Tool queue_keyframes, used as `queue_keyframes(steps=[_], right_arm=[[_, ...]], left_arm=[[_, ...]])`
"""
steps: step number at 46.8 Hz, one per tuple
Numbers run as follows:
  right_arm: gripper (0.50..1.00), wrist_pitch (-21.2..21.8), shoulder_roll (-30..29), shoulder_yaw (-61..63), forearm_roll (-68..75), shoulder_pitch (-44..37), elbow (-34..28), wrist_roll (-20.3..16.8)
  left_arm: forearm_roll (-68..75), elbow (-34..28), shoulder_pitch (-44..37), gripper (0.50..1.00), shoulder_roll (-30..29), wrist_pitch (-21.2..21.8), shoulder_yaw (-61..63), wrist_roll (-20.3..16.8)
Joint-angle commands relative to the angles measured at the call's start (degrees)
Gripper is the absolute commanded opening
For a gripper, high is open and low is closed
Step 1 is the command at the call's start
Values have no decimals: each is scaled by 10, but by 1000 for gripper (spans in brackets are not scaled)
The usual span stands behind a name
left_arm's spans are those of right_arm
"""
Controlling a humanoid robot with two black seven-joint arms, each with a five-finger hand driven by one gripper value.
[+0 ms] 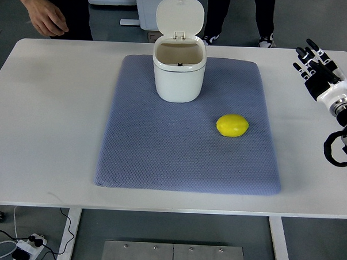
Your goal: Put lemon in trash with right hand
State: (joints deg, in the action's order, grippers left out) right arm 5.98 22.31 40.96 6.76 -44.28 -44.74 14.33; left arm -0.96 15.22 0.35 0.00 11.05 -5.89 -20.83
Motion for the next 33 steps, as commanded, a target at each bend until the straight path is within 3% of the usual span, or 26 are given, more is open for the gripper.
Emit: queue_keyframes(steps=[1, 33], right_arm=[[1000, 0, -1, 0, 0, 1, 0, 0], [1000, 0, 3, 0, 0, 0, 0, 0]], left_arm=[[-3, 1, 0, 1000, 0, -2, 0, 0], [-1, 0, 2, 1000, 0, 1, -1, 0]])
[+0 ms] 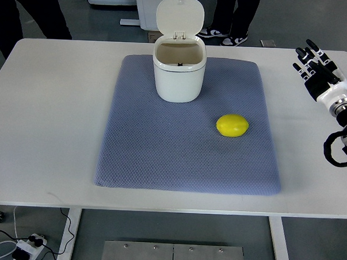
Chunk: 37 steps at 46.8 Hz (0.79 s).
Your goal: Put lemon in trash with right hand
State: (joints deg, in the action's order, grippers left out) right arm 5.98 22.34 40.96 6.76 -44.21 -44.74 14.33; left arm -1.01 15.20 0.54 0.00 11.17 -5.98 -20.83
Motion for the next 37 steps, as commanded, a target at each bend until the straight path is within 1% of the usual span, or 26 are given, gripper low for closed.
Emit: queue_keyframes(steps=[1, 37], right_arm=[[1000, 0, 2, 1, 0, -1, 0, 0], [1000, 0, -5, 0, 0, 0, 3, 0]], left_arm=[[0, 0, 0, 1000, 0, 0, 0, 0], [0, 0, 0, 1000, 0, 0, 0, 0]])
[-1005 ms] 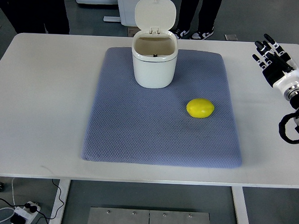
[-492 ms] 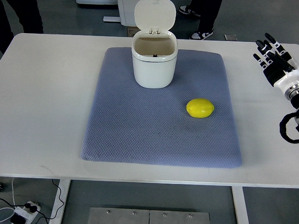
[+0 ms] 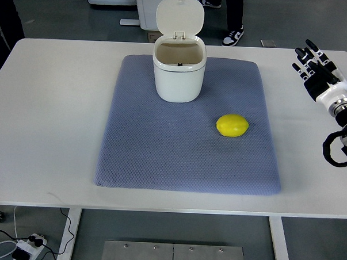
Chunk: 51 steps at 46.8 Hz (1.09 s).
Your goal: Put lemon in trash with right hand
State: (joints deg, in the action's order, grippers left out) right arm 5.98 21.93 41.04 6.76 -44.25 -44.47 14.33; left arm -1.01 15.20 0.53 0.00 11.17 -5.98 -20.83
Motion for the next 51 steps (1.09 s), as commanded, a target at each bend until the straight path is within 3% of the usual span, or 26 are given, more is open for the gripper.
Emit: queue_keyframes(steps=[1, 34, 48, 51], right_arm=[[1000, 0, 0, -1, 0, 0, 0, 0], [1000, -2, 5, 3, -1, 2, 1, 0], [1000, 10, -1, 5, 3, 7, 0, -11], [1000, 28, 0, 3, 0, 7, -2, -11]], left_arm=[[0, 0, 0, 1000, 0, 0, 0, 0], [0, 0, 0, 1000, 0, 0, 0, 0], [0, 0, 1, 1000, 0, 0, 0, 0], [0, 0, 0, 1000, 0, 0, 0, 0]])
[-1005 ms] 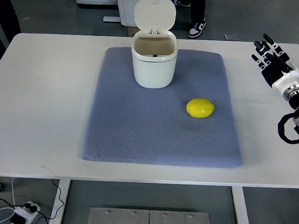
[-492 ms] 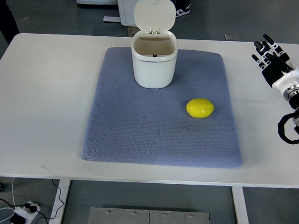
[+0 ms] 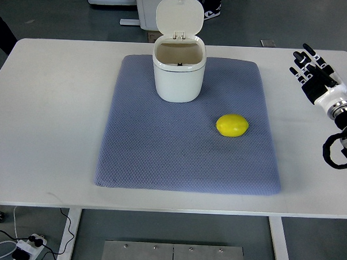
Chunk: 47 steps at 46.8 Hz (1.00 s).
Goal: Put lemon in trash with right hand
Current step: 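Move the right hand inward toward the yellow lemon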
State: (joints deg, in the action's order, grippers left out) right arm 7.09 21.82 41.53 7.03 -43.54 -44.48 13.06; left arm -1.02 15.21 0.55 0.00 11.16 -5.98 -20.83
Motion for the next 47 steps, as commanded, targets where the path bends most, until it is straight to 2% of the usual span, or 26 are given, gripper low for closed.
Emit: queue_keyframes(steps=[1, 4, 10, 29, 47], right_arm=[[1000, 28, 2, -2, -4, -1, -2, 2], [1000, 48, 3, -6, -4, -1, -2, 1], [1000, 57, 8, -8, -17, 0, -3, 2], [1000, 53, 47, -74, -154, -12, -3, 14], [1000, 49, 51, -221, -174, -64, -1, 16]], left_arm=[[1, 0, 0, 1000, 0, 0, 0, 0], [1, 0, 0, 1000, 0, 0, 0, 0], [1, 0, 0, 1000, 0, 0, 0, 0], [1, 0, 0, 1000, 0, 0, 0, 0], [0, 0, 0, 1000, 0, 0, 0, 0]])
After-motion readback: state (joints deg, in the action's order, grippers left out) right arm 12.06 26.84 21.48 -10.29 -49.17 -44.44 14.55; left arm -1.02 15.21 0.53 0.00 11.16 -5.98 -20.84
